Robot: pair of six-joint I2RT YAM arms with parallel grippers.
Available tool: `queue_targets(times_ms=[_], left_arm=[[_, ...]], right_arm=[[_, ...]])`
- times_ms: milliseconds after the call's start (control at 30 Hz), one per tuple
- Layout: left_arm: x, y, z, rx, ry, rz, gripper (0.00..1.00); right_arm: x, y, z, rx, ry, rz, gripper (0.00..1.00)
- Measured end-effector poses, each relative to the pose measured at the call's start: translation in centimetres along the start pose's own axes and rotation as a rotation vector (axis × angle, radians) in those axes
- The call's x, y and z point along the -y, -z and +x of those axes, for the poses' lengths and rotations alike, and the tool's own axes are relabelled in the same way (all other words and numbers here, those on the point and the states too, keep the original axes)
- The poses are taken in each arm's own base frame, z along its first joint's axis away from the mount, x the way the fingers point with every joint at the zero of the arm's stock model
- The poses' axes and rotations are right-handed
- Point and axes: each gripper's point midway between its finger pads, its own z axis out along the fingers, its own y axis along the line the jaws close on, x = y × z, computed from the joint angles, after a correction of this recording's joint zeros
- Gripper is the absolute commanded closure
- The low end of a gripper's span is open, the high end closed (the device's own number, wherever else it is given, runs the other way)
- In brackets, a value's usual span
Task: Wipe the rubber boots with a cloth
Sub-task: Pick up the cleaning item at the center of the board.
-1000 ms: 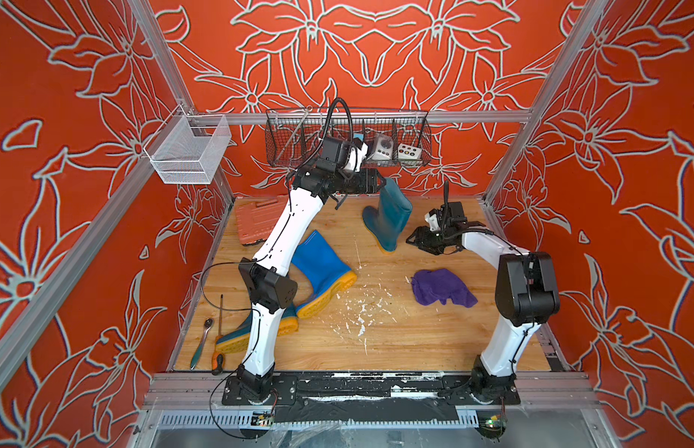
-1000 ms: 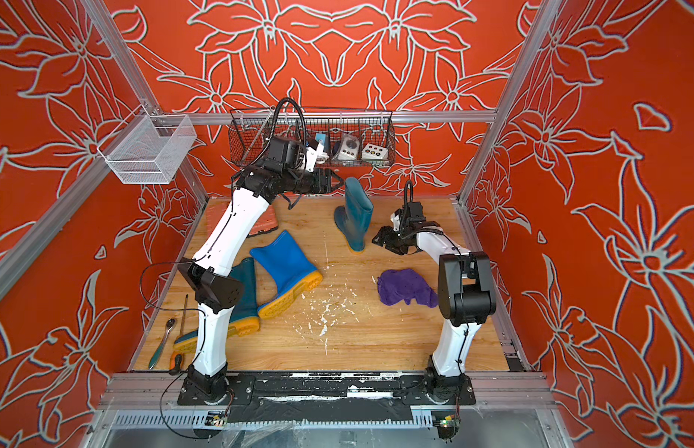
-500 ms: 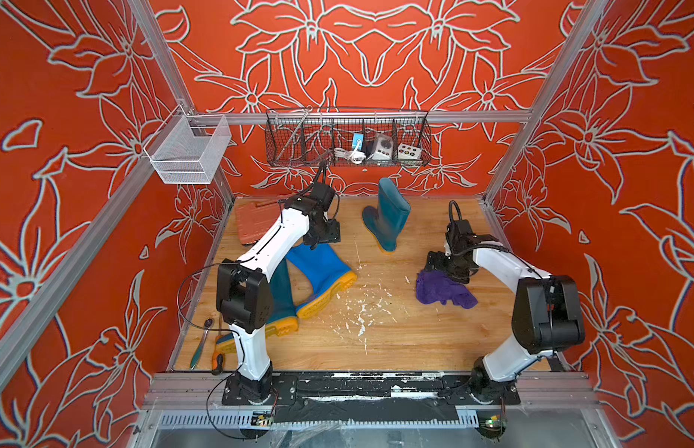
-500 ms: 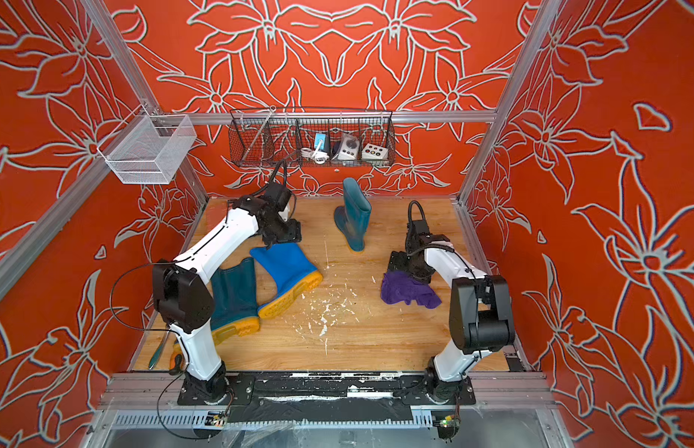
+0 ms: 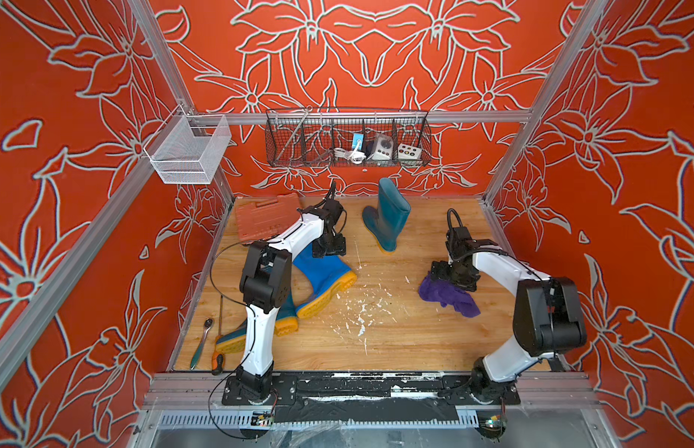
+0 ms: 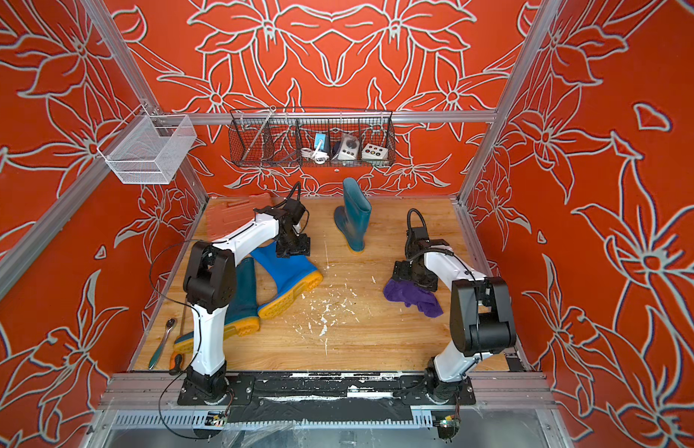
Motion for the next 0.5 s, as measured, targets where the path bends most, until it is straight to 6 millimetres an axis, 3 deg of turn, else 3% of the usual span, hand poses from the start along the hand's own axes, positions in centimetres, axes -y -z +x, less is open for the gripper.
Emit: queue_targets(times_ms=[133,233,267,333,367,433,500], left_arm=[[-0.3,-2.4,0.7,-0.042,-0.022,-0.055,0.34],[-0.2,-3.3,1.4,-0.048,-0.050,-0.086,0.53],[0.0,-3.4,1.7,-0.043,-0.058,-0.088,0.64],[0.6,-3.4,2.1,-0.022,-0.078,-0.079,0.86],[1.0,-3.2,2.3,-0.004,-0.091,-0.077,0.95],[1.6,-2.7,2.9,0.022,-0.131,-0.073,1.00],[2.3,-2.2,3.9,0.040,-0.169,-0.063,1.00]], right_arm=[[-0.1,-1.3,1.0,-0.054,0.008,-0.001,0.01],[-0.5,-1.9,1.3,-0.073,0.021,-0.005,0.01],[-0.6,-2.1,1.4,-0.075,0.027,-0.004,0.05],[-0.7,-2.2,1.4,-0.076,0.034,0.001,0.20],[-0.6,-2.3,1.4,-0.077,0.035,0.003,0.34],[-0.4,-2.3,1.5,-0.078,0.038,0.013,0.62],[-0.3,-2.4,1.5,-0.079,0.035,0.016,0.83]])
